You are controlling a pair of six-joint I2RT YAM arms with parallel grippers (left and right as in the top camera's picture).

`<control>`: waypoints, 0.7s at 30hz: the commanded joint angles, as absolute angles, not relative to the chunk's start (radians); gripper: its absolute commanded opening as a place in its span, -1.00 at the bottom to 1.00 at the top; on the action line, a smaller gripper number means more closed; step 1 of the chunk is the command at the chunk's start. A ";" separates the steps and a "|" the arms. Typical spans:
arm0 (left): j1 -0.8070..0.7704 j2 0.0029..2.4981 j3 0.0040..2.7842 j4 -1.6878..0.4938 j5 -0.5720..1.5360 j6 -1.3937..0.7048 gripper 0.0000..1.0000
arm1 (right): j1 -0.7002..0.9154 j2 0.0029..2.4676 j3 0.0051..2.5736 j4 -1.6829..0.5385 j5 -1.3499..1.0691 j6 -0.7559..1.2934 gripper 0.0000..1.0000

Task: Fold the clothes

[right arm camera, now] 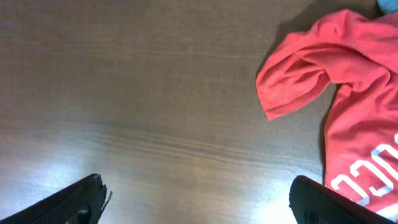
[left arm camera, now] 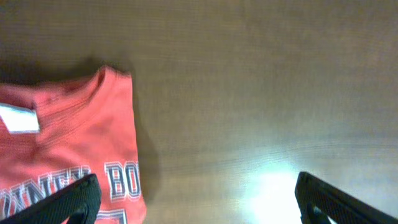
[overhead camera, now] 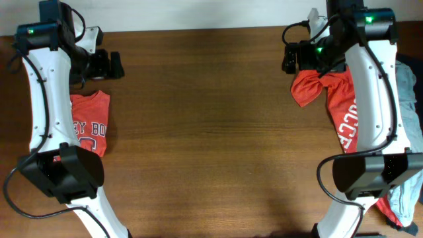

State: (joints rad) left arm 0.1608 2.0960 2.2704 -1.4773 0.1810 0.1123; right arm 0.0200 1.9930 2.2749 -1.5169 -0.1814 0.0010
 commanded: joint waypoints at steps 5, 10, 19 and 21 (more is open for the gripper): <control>0.150 1.882 2.270 -1.532 0.160 0.128 0.99 | 0.019 1.748 2.280 -1.534 -0.096 0.023 0.97; 0.119 1.642 2.141 -1.494 0.136 0.128 0.99 | 0.019 1.512 2.114 -1.479 -0.055 0.024 0.97; 0.118 0.996 1.377 -1.106 0.133 0.155 0.99 | 0.021 0.881 1.333 -1.121 -0.047 0.035 0.97; 0.118 0.826 1.182 -1.024 0.134 0.154 0.99 | 0.021 0.710 1.156 -1.072 -0.048 0.035 0.97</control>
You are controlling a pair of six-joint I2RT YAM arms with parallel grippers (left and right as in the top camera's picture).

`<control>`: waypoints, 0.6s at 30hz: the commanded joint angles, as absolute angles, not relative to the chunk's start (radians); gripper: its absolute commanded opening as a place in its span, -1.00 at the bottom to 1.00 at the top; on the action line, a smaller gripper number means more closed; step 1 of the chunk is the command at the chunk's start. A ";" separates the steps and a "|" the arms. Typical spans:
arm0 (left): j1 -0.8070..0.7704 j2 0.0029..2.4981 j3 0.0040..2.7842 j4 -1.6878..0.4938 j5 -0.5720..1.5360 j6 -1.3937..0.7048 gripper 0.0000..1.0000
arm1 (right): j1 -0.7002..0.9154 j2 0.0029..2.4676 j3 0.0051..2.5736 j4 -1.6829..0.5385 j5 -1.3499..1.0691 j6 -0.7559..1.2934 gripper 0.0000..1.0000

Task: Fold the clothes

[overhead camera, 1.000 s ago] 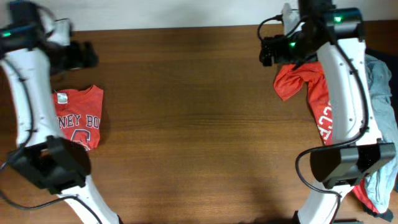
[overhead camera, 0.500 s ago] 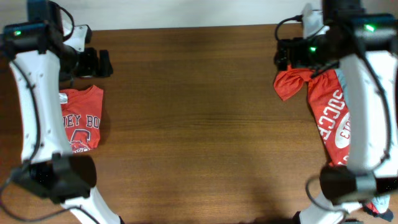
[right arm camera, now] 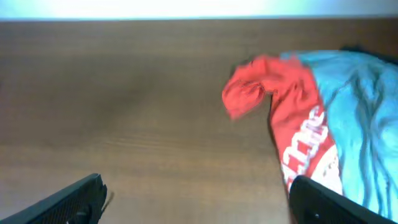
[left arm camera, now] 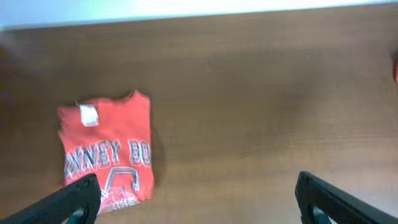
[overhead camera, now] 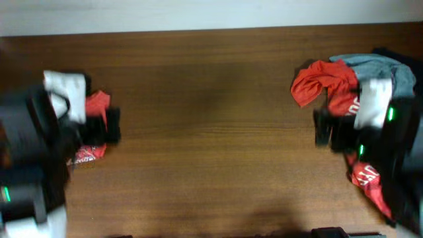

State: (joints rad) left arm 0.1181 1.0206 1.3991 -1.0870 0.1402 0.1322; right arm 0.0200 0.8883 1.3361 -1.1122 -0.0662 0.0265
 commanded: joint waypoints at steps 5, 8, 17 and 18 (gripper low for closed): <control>0.118 0.588 0.960 -1.069 0.133 0.154 0.99 | 0.021 0.503 0.937 -1.063 -0.048 0.035 0.97; 0.118 0.512 0.907 -1.190 0.133 0.155 0.99 | 0.021 0.454 0.861 -1.066 -0.048 0.035 0.97; 0.118 0.500 0.905 -1.191 0.133 0.154 0.99 | 0.021 0.456 0.809 -1.070 -0.048 0.035 0.97; 0.118 0.500 0.905 -1.191 0.133 0.155 0.99 | 0.021 0.456 0.809 -1.070 -0.048 0.035 0.97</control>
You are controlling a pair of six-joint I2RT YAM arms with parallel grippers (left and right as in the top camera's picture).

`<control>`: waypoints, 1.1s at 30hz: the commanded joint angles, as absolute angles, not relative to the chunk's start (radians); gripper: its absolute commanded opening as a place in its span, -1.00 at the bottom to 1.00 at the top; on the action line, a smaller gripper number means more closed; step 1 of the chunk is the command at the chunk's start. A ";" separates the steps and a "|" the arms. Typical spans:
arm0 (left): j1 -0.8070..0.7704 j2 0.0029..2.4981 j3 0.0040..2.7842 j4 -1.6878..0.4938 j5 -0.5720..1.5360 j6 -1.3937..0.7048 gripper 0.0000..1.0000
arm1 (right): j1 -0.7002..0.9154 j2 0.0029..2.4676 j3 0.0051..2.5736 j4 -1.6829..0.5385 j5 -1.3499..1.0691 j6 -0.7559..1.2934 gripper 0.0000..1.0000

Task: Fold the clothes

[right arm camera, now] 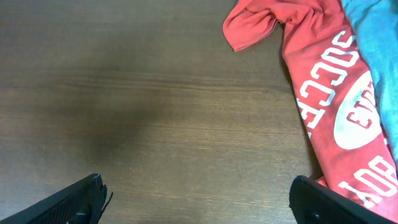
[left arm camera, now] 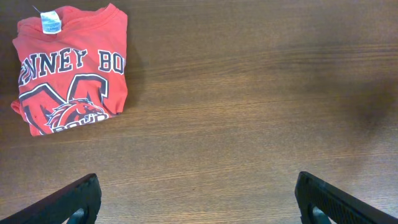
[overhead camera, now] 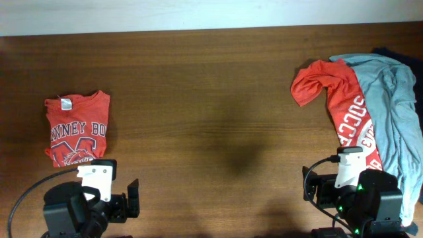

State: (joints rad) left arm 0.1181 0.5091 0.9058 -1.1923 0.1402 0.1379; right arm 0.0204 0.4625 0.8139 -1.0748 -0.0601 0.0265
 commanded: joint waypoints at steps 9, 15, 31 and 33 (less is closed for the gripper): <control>0.118 0.500 0.905 -1.191 0.133 0.154 0.99 | 0.021 0.456 0.809 -1.070 -0.048 0.035 0.97; 0.118 0.500 0.905 -1.191 0.133 0.154 0.99 | 0.021 0.456 0.809 -1.070 -0.048 0.035 0.97; 0.118 0.500 0.905 -1.191 0.133 0.154 0.99 | 0.020 0.197 0.682 -1.023 -0.052 0.034 0.97; 0.118 0.500 0.905 -1.191 0.133 0.154 0.99 | 0.019 0.106 0.591 -0.941 -0.075 0.034 0.97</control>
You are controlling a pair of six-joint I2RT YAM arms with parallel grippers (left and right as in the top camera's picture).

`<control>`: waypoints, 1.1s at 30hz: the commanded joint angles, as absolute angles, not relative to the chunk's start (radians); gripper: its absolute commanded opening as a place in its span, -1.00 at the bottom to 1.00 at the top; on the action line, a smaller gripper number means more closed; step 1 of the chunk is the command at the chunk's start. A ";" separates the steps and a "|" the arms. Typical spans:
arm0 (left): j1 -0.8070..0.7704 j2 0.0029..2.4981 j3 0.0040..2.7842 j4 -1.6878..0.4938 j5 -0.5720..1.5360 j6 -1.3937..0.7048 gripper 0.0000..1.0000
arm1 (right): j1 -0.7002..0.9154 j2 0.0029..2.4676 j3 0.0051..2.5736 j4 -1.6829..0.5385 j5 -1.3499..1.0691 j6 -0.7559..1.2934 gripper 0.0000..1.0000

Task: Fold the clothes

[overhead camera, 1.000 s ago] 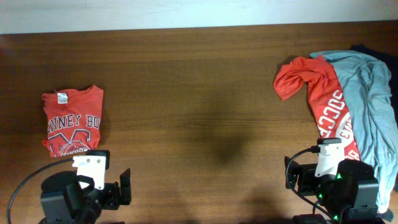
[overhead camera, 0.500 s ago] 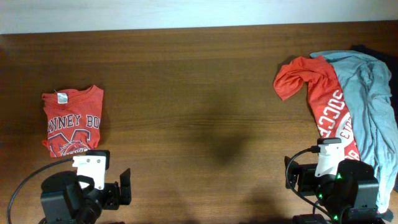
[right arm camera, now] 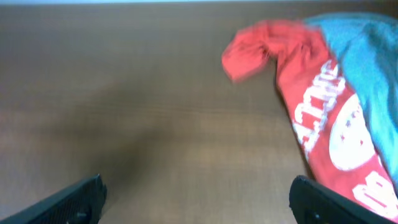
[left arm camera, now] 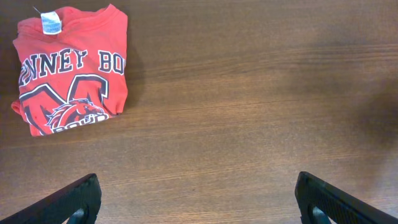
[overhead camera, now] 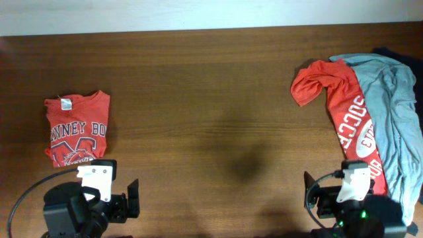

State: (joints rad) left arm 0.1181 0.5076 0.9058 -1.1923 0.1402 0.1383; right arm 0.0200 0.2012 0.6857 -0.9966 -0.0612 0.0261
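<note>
A folded red T-shirt (overhead camera: 76, 127) with printed lettering lies flat at the table's left; the left wrist view shows it too (left arm camera: 69, 68). At the right a crumpled red soccer shirt (overhead camera: 344, 112) lies beside and partly under a grey-blue garment (overhead camera: 393, 112); the right wrist view shows both, blurred (right arm camera: 298, 93). My left gripper (overhead camera: 132, 198) is drawn back to the near left edge, open and empty (left arm camera: 196, 202). My right gripper (overhead camera: 308, 198) sits at the near right edge, open and empty (right arm camera: 196, 199).
The brown wooden table (overhead camera: 211, 99) runs between the two piles. A dark garment (overhead camera: 390, 54) peeks out at the far right corner behind the grey-blue one. Both arm bases fill the near corners.
My right arm has drawn a little further back toward the near edge, and its view now looks flatter across the table, blurred. The left arm and all the clothes are unchanged.
Both grippers were open at the far side, the left by the folded red shirt, the right by the crumpled red one. Later both arms were nearer the front. Now they rest at the near edge, with every garment where it lay.
</note>
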 commanded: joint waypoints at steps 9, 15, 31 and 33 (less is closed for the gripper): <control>0.118 0.500 0.905 -1.191 0.133 0.154 0.99 | 0.019 0.004 0.220 -0.360 -0.096 0.030 0.97; 0.118 0.500 0.905 -1.191 0.133 0.155 0.99 | 0.019 0.004 0.025 -0.013 -0.094 0.031 0.97; 0.118 0.500 0.905 -1.191 0.133 0.155 0.99 | 0.019 0.006 0.006 -0.070 -0.089 0.031 0.97; 0.118 0.500 0.905 -1.191 0.133 0.154 0.99 | 0.019 0.006 0.006 -0.070 -0.089 0.031 0.97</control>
State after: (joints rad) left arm 0.1181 0.5072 0.9058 -1.1923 0.1402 0.1383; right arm 0.0200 0.0128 0.0116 -0.0666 -0.0875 0.0265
